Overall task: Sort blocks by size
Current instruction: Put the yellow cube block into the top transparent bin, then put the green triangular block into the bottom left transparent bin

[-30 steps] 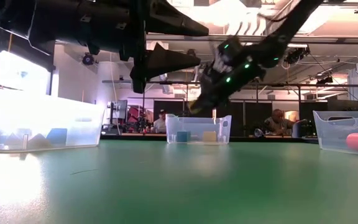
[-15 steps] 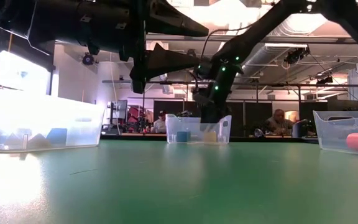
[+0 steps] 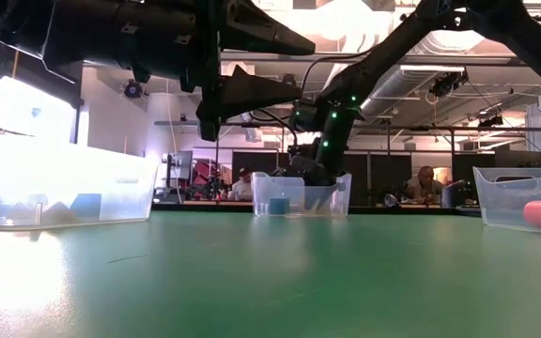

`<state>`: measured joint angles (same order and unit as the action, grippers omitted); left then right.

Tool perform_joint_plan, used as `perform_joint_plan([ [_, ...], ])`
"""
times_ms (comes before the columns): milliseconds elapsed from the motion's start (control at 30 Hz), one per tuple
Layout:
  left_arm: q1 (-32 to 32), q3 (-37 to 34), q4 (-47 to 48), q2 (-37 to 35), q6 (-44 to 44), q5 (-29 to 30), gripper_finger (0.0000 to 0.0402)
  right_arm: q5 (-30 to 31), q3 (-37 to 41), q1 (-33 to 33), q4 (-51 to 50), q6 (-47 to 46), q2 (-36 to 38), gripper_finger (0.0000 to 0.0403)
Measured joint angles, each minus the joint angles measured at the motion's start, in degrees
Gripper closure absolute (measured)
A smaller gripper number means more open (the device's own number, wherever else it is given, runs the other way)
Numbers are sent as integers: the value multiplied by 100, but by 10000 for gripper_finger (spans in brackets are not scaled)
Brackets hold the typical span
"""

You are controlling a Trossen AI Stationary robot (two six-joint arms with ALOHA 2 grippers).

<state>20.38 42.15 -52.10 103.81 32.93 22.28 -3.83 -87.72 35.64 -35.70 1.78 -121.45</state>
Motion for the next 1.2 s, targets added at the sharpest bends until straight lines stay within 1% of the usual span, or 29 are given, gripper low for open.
perform_joint_plan([
  [133,0,0,0,0,0,0,194,-22,0,0,-58,95,0,244],
  [333,0,0,1,0,0,-4,194,-47,0,0,-85,169,0,190],
  [433,0,0,1,0,-2,-7,194,-57,-33,0,-7,161,-8,173],
  [600,2,0,2,0,-2,-13,194,-108,-251,-3,24,165,-25,170],
  [833,78,0,51,0,-3,-11,194,-114,-244,-147,587,359,29,170],
  [933,116,0,50,0,-7,-8,194,-117,-95,-250,984,449,214,170],
  [1033,122,-2,50,0,-9,-7,194,-117,215,-372,1541,472,562,170],
  [1133,120,-2,50,0,-13,2,194,-117,728,-507,2152,596,1078,169],
  [1200,122,-2,48,0,-19,11,194,-117,1221,-630,2587,610,1511,169],
])
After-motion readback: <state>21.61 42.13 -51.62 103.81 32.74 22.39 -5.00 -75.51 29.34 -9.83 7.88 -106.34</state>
